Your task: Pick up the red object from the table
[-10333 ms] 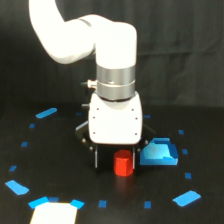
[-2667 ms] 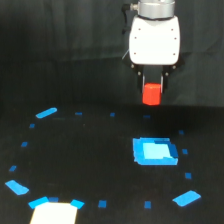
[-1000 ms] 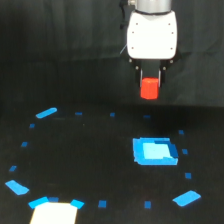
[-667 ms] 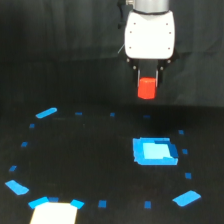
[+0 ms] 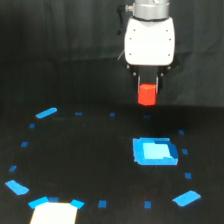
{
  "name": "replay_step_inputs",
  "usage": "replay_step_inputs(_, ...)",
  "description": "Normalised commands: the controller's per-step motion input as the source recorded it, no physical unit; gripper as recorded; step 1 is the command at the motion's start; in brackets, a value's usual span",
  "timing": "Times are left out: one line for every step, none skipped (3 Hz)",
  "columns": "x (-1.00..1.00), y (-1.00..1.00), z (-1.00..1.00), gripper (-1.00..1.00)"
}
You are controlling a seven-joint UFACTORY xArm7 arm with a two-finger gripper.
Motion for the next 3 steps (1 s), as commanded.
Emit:
replay_step_inputs(-0.29,-0.28,0.25,-0.99)
replay_step_inputs(-0.12,-0.26,0.09,-1.0)
replay_step_inputs(-0.24,-0.12,0.04,-0.97)
